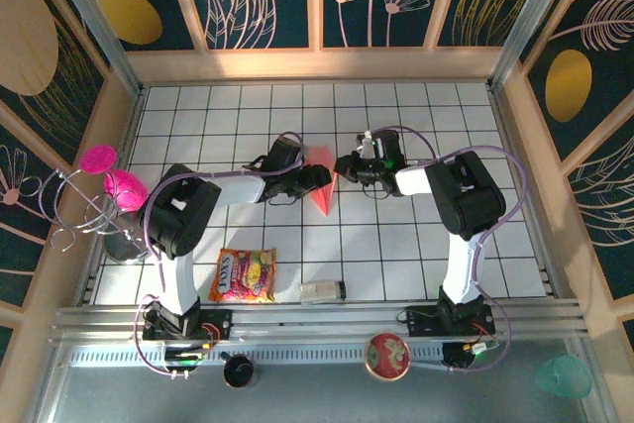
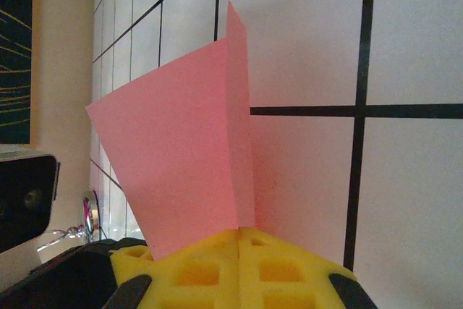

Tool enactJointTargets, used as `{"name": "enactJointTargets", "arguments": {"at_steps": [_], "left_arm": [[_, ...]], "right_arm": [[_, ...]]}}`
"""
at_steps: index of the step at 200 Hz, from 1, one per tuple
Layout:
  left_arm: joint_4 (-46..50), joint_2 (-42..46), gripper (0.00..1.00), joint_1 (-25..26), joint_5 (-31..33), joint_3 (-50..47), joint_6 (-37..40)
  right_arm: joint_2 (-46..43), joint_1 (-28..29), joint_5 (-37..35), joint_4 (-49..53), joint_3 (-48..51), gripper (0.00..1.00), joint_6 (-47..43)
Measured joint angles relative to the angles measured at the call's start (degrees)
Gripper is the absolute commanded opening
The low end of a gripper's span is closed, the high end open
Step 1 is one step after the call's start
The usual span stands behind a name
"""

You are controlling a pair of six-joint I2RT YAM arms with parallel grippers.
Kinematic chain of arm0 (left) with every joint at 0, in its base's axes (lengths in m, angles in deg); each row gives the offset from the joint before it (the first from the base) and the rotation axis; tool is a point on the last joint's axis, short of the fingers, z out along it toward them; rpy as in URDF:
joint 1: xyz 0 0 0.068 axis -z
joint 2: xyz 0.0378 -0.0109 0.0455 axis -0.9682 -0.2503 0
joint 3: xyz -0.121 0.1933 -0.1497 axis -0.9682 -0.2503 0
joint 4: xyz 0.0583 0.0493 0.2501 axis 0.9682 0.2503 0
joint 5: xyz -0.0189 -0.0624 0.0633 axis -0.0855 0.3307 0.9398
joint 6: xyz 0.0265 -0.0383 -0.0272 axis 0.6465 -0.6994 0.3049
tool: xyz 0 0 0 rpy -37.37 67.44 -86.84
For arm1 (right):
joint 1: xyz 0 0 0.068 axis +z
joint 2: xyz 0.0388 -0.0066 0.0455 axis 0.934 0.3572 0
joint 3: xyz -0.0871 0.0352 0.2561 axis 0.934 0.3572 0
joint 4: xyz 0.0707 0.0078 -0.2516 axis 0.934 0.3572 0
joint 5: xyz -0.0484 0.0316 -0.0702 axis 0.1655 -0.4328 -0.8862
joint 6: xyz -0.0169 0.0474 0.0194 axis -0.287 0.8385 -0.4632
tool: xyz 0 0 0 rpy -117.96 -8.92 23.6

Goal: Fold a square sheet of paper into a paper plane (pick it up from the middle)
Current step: Move the paper plane to the top-center of the table.

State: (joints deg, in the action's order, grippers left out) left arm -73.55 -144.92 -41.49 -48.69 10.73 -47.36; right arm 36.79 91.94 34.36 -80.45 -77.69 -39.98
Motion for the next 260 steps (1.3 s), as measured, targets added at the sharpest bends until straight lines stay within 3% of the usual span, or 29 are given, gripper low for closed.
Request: {"name": "enactJointTargets", "arguments": {"at_steps": [72,111,194,229,260], "left_arm": [[2.7,-0.5,0.45,0.2,1.9,1.4,0.1],[4.1,-0.7,0.33,0.2,2.9,1.6,0.7],[5.8,-0.7,0.09,0.2,4.5,2.2,1.8],[10.4,-0.7,0.07,0.2,8.1,5.0,4.8],[18.0,-0.7,0.07,0.2,14.9,11.2,10.2]], "right_arm": [[-0.6,0.7,0.3,0.0,0.0,0.00,0.0],[-0.8,0.8,0.3,0.1,0.0,0.01,0.0],[-3.8,0.8,-3.4,4.2,-0.4,0.38,-2.2],[-10.0,0.8,-9.3,5.8,1.4,0.53,-3.7],[-17.7,0.8,-15.9,7.5,4.4,0.58,-5.8]]}}
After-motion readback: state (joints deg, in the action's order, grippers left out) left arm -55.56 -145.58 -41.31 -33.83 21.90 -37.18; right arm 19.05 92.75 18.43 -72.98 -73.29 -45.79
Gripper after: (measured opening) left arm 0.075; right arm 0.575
